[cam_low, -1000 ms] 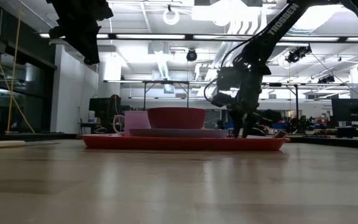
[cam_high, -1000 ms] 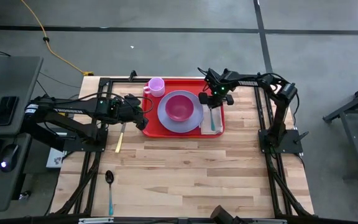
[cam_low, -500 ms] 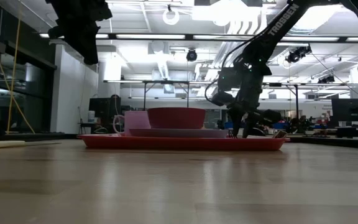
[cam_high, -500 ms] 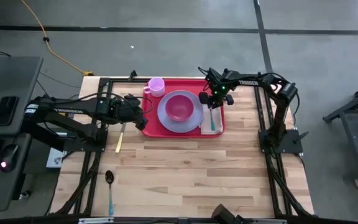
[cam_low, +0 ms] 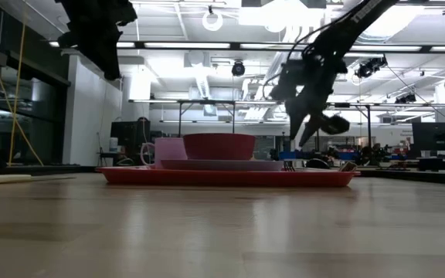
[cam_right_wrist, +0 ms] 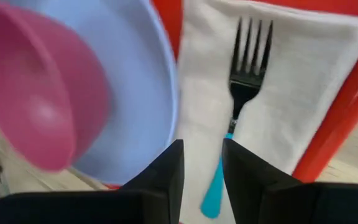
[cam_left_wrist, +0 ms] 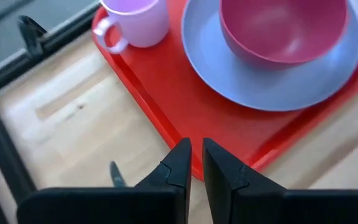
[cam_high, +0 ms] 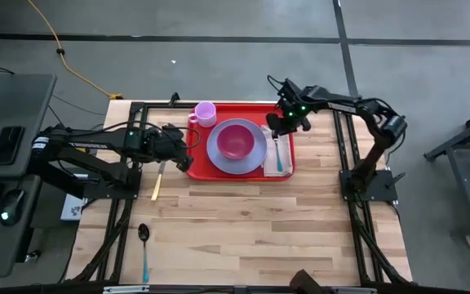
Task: Set up tray
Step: Adjust the brown napkin on the orange serving tray
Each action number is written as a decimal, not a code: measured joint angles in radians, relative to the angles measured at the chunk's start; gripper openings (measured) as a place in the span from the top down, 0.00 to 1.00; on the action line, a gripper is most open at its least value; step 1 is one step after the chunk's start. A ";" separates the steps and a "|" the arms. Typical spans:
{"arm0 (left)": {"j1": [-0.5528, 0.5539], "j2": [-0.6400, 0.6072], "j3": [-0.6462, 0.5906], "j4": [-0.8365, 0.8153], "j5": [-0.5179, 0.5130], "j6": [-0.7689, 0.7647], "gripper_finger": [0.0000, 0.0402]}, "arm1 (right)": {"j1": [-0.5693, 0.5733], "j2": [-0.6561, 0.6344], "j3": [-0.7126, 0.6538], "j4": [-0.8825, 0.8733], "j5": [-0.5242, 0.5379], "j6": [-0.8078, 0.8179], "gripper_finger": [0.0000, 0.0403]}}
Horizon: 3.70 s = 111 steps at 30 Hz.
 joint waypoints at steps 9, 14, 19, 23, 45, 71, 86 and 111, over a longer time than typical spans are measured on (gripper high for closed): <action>0.000 -0.019 0.000 0.000 0.113 -0.004 0.83 | 0.063 -0.094 0.000 -0.155 0.158 -0.099 0.79; 0.000 -0.018 0.000 0.002 0.112 -0.004 0.83 | 0.133 -0.070 0.000 -0.188 0.213 -0.211 0.79; 0.000 -0.018 0.000 0.002 0.111 0.002 0.83 | 0.174 -0.036 0.000 -0.199 0.272 -0.384 0.79; 0.000 -0.018 0.000 0.002 0.110 0.004 0.83 | 0.175 -0.005 0.000 -0.195 0.309 -0.479 0.79; 0.000 -0.018 -0.001 0.002 0.106 0.004 0.83 | 0.181 0.102 -0.001 -0.110 0.335 -0.715 0.79; 0.000 -0.018 -0.001 0.005 0.099 -0.015 0.83 | 0.175 0.097 -0.169 0.046 0.348 -0.686 0.79; 0.000 -0.018 -0.001 0.007 0.101 -0.015 0.83 | 0.126 0.099 -0.169 0.103 0.354 -0.621 0.79; 0.000 -0.018 -0.001 0.003 0.103 -0.011 0.83 | 0.121 0.101 -0.158 0.110 0.338 -0.500 0.79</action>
